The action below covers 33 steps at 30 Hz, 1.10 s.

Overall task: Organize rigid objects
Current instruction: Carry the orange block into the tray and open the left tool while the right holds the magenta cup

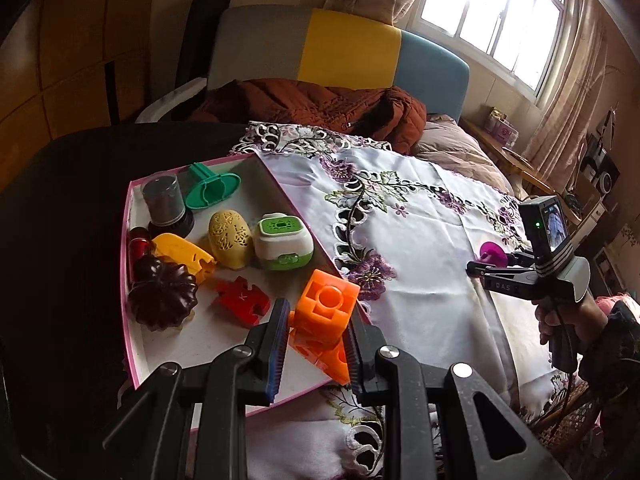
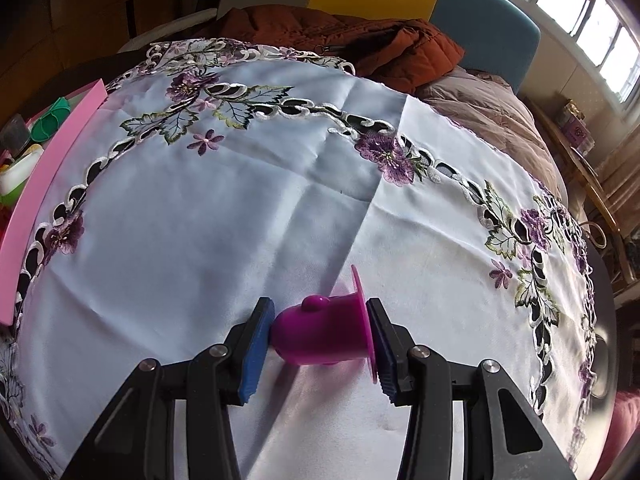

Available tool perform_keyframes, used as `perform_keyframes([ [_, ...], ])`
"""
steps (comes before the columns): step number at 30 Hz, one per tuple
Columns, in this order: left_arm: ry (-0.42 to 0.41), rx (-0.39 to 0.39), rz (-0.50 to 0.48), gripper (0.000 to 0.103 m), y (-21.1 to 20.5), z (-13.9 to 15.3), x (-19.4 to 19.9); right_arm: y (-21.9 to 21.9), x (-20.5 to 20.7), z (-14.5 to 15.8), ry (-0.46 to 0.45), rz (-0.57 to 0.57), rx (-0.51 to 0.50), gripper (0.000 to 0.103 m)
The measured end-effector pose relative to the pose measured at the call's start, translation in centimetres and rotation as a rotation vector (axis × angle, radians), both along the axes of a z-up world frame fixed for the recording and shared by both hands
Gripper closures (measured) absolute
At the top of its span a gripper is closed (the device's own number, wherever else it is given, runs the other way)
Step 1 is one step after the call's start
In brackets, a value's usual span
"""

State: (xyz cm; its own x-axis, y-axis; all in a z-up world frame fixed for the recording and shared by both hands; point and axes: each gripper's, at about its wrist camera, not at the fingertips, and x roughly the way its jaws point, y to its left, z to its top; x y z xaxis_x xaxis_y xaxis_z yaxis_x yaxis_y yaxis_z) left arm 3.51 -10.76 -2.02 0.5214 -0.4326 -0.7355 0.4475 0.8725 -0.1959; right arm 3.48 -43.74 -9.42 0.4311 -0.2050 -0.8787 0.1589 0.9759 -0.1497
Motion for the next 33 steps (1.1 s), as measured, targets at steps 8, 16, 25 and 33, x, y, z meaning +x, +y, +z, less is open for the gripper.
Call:
perform_keyframes([
  [8, 0.038, -0.018, 0.118, 0.078, 6.1, -0.9, 1.1, 0.0, 0.0, 0.0, 0.002, 0.007, -0.007, 0.056],
  [16, 0.112, -0.051, 0.14, 0.078, 7.8, -3.1, 2.0, 0.1, 0.0, 0.0, 0.002, 0.01, -0.01, 0.056],
  [25, 0.177, 0.03, 0.17, 0.077, 6.2, -5.3, 3.7, 0.1, 0.0, 0.0, 0.003, 0.01, -0.01, 0.056],
  [33, 0.137, 0.047, 0.17, 0.07, 6.3, -5.0, 3.5, 0.1, 0.0, 0.0, 0.003, 0.01, -0.013, 0.056],
])
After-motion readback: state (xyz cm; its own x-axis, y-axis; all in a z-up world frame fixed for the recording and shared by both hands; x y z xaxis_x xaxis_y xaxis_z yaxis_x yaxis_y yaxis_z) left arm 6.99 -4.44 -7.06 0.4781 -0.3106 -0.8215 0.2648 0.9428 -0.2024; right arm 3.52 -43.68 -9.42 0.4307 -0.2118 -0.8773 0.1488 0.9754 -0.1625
